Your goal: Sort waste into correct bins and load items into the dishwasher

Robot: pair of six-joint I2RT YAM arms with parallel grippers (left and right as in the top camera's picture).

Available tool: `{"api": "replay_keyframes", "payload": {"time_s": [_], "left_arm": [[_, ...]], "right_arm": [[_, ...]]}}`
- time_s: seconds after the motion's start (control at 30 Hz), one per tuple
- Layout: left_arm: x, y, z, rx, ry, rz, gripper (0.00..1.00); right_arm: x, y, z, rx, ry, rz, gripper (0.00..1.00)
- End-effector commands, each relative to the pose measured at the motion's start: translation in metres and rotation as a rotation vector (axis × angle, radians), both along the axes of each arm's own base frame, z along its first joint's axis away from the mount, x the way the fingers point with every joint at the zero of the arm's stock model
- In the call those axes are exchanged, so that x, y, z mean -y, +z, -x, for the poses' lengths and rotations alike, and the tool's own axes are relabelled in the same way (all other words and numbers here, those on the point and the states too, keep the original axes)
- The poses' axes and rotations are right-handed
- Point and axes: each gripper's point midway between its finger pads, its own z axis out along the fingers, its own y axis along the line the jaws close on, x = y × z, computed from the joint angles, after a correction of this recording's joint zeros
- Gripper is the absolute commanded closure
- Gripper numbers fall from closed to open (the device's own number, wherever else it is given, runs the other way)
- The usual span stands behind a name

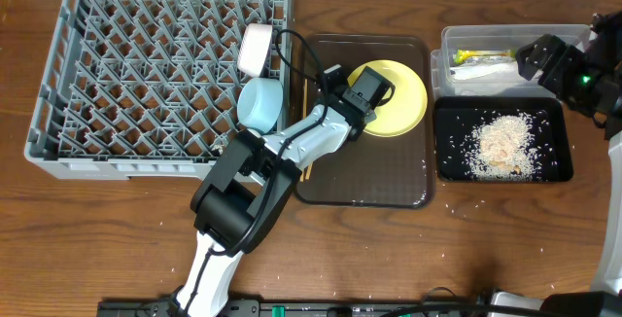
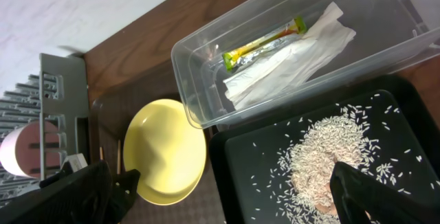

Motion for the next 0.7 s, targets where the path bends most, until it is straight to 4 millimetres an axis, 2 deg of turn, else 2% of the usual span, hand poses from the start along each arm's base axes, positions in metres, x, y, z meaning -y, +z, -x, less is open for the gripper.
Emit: {"api": "replay_keyframes", "payload": {"time_s": [0.0,0.13,0.43,0.57,0.67], "left_arm": [[-0.025,-0.048,0.018,-0.092,-0.024,-0.139,0.92],[-0.021,-0.033,0.013,-0.062,-0.068,-0.142,0.93],[-0.013,0.040,0.003,0.064,-0.270,-0.191,0.93],[-0.015,0.059,0.005,0.084,-0.336,-0.226,0.93],[-0.017,0.066,0.008,0.084,-0.338,-0.227,0.92]], "right_arm": [[0.000,0.009,-0.001,0.020,-0.002,-0.003,0.01],[0.000,0.009,-0.001,0.021,-0.002,-0.003,0.01],[0.000,0.009,-0.001,0.020,-0.002,-0.003,0.01],[0.000,0.009,-0.001,0.020,-0.002,-0.003,0.01],[0.000,0.009,-0.001,0.021,-0.002,-0.003,0.01]]}}
